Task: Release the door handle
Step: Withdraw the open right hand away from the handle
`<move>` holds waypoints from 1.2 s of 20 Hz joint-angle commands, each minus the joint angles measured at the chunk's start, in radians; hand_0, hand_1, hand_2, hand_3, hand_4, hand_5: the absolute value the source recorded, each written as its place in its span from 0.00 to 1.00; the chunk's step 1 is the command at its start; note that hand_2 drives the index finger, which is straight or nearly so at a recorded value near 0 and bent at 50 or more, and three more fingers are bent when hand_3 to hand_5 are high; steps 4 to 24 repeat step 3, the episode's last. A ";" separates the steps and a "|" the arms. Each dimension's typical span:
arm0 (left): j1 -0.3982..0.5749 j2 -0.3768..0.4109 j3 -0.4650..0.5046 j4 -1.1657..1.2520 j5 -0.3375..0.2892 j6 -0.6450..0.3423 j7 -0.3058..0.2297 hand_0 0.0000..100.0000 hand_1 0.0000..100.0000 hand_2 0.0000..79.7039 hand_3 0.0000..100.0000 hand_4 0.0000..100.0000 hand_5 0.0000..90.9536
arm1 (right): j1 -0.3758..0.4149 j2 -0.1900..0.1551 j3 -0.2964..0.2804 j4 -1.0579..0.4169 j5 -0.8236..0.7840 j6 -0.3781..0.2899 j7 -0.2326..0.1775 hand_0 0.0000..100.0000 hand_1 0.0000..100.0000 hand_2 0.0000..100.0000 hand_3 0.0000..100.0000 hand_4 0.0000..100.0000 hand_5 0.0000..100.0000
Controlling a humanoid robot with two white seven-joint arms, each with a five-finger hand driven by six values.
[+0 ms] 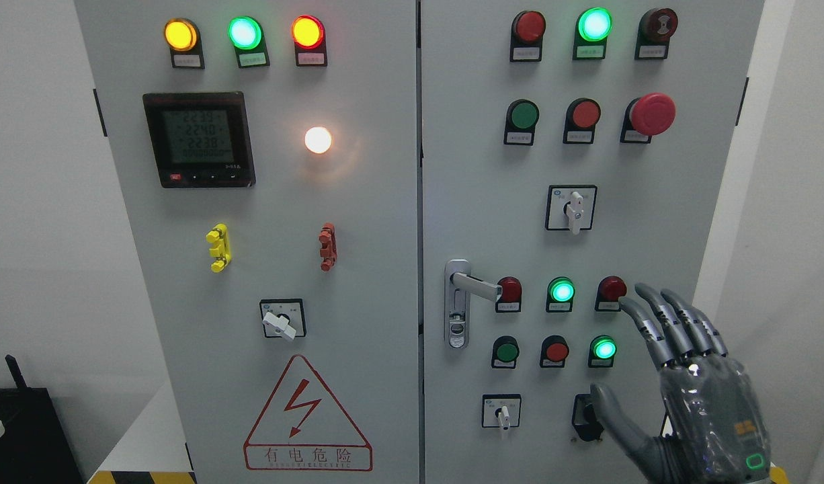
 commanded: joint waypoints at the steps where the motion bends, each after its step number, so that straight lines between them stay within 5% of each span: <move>1: -0.026 0.000 0.017 0.000 0.000 0.001 0.000 0.12 0.39 0.00 0.00 0.00 0.00 | -0.003 -0.009 0.012 0.000 -0.006 0.003 0.000 0.37 0.04 0.00 0.00 0.00 0.00; 24: -0.025 0.000 0.017 0.001 0.000 0.001 0.000 0.12 0.39 0.00 0.00 0.00 0.00 | -0.004 -0.007 0.015 0.000 -0.006 0.003 0.000 0.36 0.05 0.00 0.00 0.00 0.00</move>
